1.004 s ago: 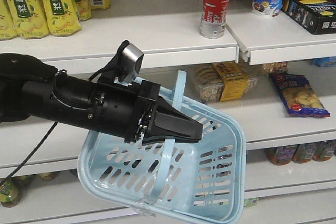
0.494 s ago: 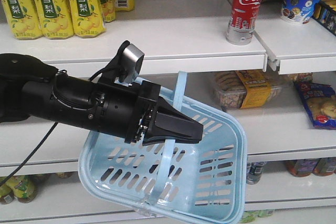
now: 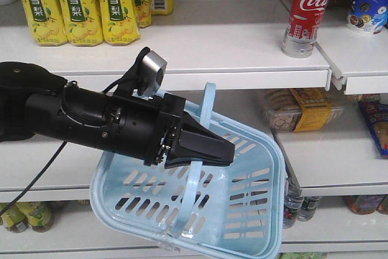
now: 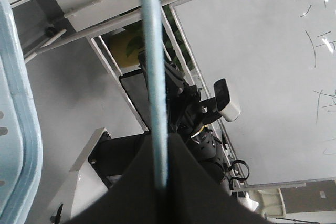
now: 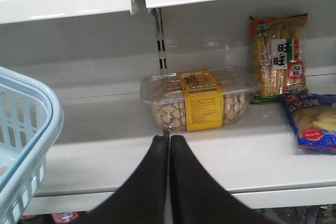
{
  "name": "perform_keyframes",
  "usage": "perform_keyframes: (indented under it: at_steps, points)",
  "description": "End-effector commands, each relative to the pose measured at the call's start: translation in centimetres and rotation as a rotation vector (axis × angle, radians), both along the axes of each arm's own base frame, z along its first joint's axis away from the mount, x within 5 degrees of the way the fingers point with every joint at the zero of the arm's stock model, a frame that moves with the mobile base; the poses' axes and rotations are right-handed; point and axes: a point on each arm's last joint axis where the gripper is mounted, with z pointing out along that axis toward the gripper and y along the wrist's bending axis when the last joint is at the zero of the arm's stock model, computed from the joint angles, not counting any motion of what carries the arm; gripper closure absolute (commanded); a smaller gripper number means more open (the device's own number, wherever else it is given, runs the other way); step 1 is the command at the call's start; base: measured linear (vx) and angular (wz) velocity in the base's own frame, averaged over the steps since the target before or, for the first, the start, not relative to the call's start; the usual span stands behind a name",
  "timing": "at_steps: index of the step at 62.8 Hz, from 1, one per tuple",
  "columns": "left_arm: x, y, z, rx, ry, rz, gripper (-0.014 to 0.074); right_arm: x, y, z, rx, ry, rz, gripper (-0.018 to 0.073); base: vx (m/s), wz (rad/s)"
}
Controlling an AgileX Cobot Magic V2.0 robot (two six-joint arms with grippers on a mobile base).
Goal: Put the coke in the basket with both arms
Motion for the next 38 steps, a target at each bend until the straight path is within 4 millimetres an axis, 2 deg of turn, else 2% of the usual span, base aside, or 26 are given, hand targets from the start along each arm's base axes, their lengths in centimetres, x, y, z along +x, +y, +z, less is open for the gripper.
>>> perform_keyframes:
  at_steps: [1, 38]
  points:
    - [-0.93, 0.16, 2.75, -0.11, -0.032, -0.012, 0.0603, -0.03, -0.01, 0.25, -0.01, -0.076, 0.0, 0.0564, 0.02, 0.07]
    - [-0.93, 0.16, 2.75, -0.11, -0.032, -0.012, 0.0603, -0.03, -0.01, 0.25, -0.01, -0.076, 0.0, 0.0564, 0.01, 0.02]
